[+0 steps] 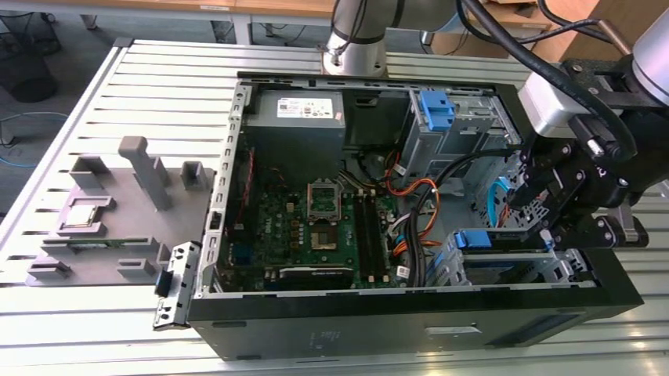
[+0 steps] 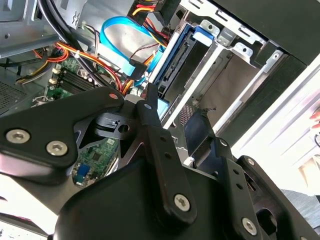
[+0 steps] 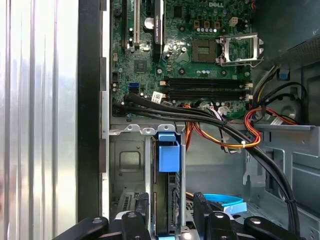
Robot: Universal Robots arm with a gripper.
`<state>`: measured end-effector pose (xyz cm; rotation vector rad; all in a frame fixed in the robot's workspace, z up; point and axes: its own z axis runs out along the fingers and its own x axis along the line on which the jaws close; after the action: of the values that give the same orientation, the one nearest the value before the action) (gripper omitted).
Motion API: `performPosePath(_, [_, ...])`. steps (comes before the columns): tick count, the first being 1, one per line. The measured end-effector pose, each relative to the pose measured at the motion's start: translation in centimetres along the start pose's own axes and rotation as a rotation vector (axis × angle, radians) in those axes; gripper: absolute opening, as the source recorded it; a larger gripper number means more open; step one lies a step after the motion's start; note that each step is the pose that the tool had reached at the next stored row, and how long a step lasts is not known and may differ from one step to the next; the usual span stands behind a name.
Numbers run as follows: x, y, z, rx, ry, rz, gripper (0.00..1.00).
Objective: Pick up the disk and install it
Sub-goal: 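Insert the first disk wire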
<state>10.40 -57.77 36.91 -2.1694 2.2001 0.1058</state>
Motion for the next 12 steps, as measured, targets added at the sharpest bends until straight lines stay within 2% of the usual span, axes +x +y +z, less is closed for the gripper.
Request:
performPosePath(8, [-0.04, -0.02, -0.54, -0.0007, -0.0002, 0.0, 0.48])
performPosePath(12, [-0.05, -0.02, -0.6, -0.0009, -0.0003, 0.0, 0.48])
